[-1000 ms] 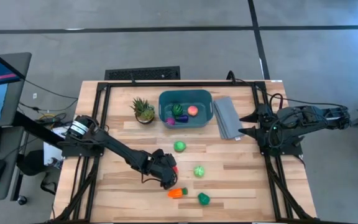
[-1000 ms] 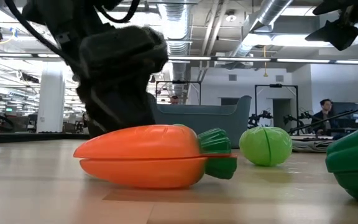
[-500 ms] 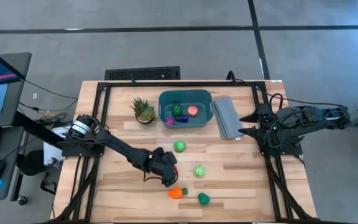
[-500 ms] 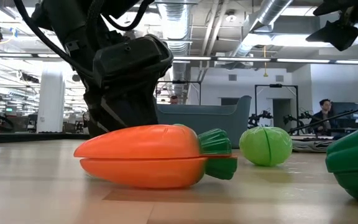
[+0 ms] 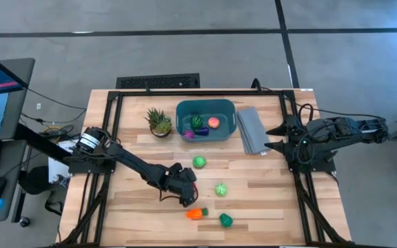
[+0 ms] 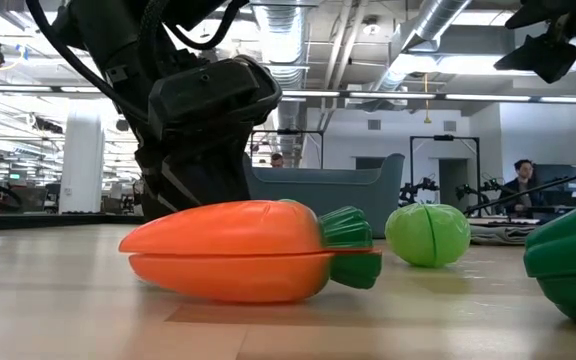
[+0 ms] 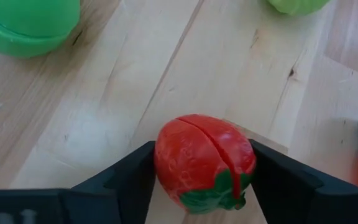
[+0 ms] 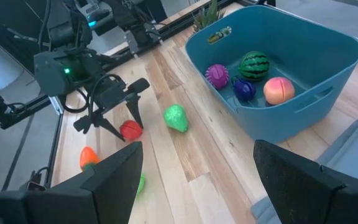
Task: Pick and placing Produce into tupperware
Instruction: Put the strawberry into the blue bin
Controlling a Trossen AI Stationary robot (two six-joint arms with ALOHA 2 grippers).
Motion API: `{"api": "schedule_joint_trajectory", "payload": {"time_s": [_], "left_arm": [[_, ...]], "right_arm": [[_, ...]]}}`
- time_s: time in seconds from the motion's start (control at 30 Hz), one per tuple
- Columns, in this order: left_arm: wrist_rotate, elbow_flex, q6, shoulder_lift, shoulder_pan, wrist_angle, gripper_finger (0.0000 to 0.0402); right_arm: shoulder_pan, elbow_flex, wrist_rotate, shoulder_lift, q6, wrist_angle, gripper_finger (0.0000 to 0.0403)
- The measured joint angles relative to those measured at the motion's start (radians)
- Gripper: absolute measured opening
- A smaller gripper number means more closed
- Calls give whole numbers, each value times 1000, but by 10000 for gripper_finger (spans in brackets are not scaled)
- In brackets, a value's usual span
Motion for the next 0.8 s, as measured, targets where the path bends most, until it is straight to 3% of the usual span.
{"api": "schedule_joint_trajectory", "payload": {"time_s": [0.23, 0.8], "left_arm": [[-1, 0, 0, 0, 0, 10, 202], [-12, 62, 69, -2, 2, -4, 205]], "right_arm": [[0, 0, 0, 0, 0, 0, 329], [0, 0, 0, 0, 0, 2, 329]]}}
